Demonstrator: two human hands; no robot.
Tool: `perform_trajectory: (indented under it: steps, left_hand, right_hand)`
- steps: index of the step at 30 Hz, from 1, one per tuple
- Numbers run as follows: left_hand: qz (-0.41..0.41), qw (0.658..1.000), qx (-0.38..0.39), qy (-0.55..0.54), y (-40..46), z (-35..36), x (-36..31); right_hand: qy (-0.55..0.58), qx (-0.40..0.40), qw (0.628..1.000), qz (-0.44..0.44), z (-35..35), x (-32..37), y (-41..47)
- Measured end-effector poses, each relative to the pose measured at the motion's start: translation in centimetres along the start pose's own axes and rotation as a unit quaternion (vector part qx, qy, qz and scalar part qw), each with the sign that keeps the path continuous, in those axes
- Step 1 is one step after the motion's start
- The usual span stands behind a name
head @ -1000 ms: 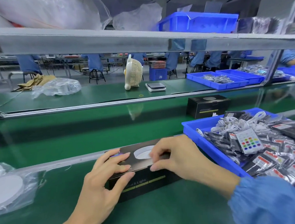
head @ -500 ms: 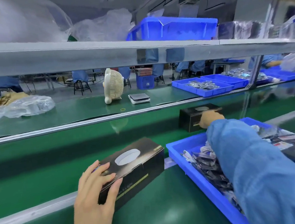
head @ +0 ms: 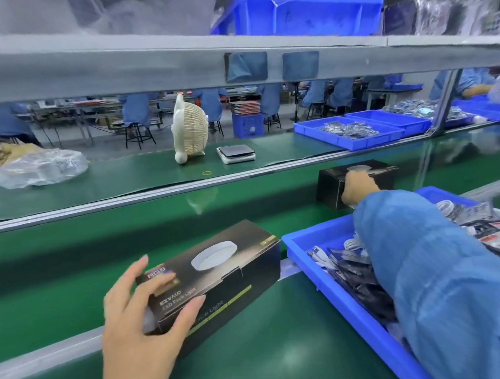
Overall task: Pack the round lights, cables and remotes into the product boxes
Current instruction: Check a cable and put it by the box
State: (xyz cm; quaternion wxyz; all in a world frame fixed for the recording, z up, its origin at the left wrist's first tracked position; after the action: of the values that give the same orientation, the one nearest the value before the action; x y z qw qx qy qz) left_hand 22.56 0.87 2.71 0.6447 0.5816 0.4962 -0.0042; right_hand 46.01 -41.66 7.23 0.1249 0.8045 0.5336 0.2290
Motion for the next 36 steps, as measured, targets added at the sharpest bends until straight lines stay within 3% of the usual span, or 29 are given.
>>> perform_trajectory:
  steps: [3, 6, 9, 12, 16, 19, 22, 25, 27, 30, 32, 34, 36]
  left_hand:
    - [-0.126, 0.987, 0.087, -0.048, 0.0, 0.2, 1.6]
    - [-0.143, 0.977, 0.142, -0.068, -0.5, 0.0, 1.8]
    - [-0.082, 0.984, 0.160, 0.019, -2.0, -0.9, 2.2]
    - [-0.052, 0.991, 0.074, 0.103, -1.8, -0.7, 1.5]
    - [-0.150, 0.946, 0.118, 0.263, 0.0, 1.2, 1.3]
    - [-0.026, 0.975, 0.073, 0.209, -1.2, -0.1, -0.3]
    - [0.089, 0.982, 0.092, 0.136, -4.4, -2.3, -1.9]
    - [0.026, 0.986, 0.142, 0.081, -5.5, -4.2, -2.4]
    - [-0.002, 0.990, 0.129, 0.054, -5.7, -4.9, -2.9]
    - [-0.028, 0.995, 0.083, 0.058, -5.4, -5.8, -3.1]
    - [-0.060, 0.994, 0.058, 0.075, -5.2, -6.2, -3.1]
    - [-0.103, 0.993, 0.031, 0.055, -5.0, -6.5, -2.7]
    - [-0.135, 0.990, 0.007, 0.029, -4.8, -6.9, -2.5]
  right_hand:
    - [0.075, -0.014, 0.996, -0.038, -4.9, 2.1, -1.8]
    - [0.184, -0.024, 0.977, -0.109, -11.5, 6.0, -5.1]
    - [0.185, -0.021, 0.953, -0.239, -17.4, 9.1, -10.6]
    - [0.230, 0.009, 0.917, -0.326, -21.2, 10.9, -18.4]
    - [0.258, 0.043, 0.884, -0.388, -19.9, 11.5, -28.2]
    - [0.216, 0.047, 0.918, -0.328, -17.2, 8.7, -28.3]
    - [0.161, -0.013, 0.974, -0.158, -15.5, 3.0, -24.1]
    - [0.014, 0.066, 0.992, -0.102, -11.4, -0.4, -23.1]
    - [-0.005, 0.088, 0.990, -0.109, -9.5, -0.6, -23.4]
    - [0.026, 0.062, 0.991, -0.115, -9.3, -0.3, -23.4]
    - [-0.013, -0.010, 0.994, -0.111, -10.4, -0.8, -23.4]
    - [-0.091, -0.086, 0.991, -0.048, -12.1, -2.5, -23.4]
    - [-0.130, -0.045, 0.989, 0.053, -12.9, -4.6, -23.6]
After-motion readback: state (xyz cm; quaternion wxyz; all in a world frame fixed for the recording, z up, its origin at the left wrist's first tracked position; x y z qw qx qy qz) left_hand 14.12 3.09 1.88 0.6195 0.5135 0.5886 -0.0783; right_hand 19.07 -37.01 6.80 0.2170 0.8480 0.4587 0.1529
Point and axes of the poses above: each hand's wrist, its own y-axis towards the middle knuckle, its own z-axis out of the palm, x = y × z, the point moved 6 cm from there along y, towards the middle knuckle, and after that the axes turned 13 degrees about -x, right-handed, at the moved point
